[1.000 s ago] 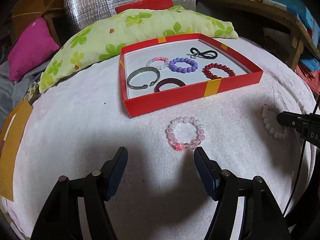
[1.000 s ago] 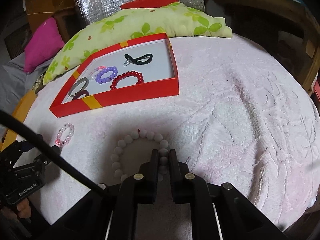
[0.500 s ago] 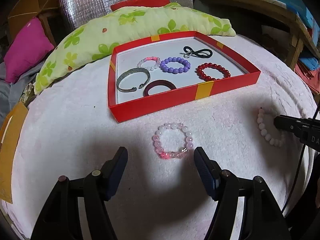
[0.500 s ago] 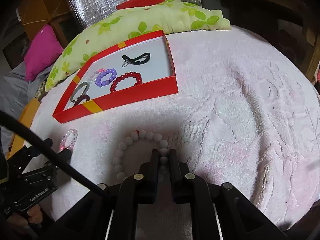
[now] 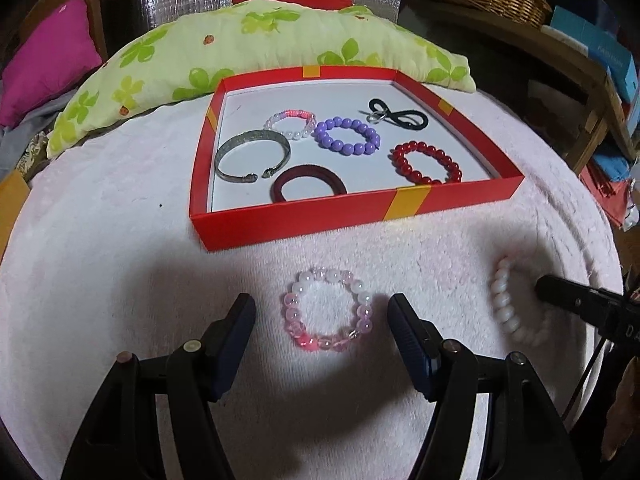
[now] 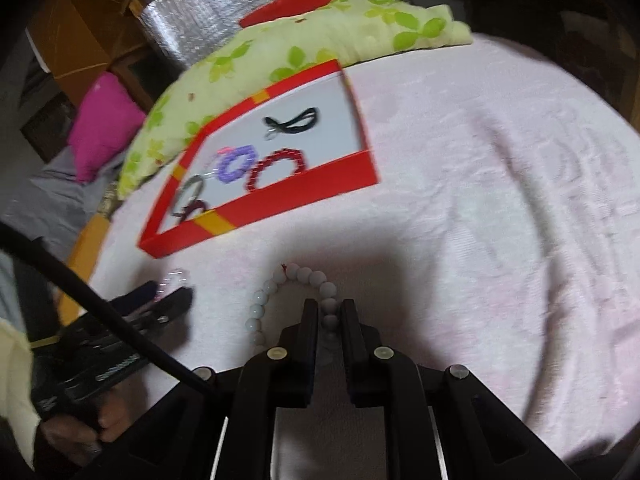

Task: Organize jewelry
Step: 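Close the left tool on the pink bead bracelet and lift it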

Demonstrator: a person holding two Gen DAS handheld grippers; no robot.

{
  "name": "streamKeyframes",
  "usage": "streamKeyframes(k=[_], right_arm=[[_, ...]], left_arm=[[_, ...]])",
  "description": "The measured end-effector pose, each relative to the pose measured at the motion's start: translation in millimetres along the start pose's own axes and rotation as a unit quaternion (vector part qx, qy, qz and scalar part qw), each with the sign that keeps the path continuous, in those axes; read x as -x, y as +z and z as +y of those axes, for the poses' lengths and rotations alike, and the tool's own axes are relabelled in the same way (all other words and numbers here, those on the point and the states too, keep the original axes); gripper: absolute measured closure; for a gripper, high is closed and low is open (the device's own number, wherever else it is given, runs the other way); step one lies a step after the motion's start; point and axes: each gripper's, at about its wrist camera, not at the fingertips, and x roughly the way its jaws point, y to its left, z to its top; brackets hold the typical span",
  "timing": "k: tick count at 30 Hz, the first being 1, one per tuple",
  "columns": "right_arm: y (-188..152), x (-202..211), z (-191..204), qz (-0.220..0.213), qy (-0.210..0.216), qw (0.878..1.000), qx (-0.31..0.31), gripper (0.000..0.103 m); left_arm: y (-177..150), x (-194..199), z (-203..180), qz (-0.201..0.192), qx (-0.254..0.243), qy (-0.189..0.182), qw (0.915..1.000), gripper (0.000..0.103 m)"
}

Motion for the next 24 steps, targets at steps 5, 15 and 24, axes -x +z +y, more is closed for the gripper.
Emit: streamKeyframes(k=[5,15,24], right_arm=[[-1,-4,0,0.003,0.009,1.000,-0.007,0.089],[-3,-11,11,-0.007,-0.015,1.000,0.022,0.089],[-3,-14,11,-0.013,-0.019,0.999,0.024,0.087]], left_arm=[[-1,-1,-2,-0.009,-0.013,0.000,0.9999,0.035],[-5,6,7,-0.018,0.001,-0.010,0.9998,0.086],[-11,14,14,-0.016,0.029,-0.005,0.9994,0.094]])
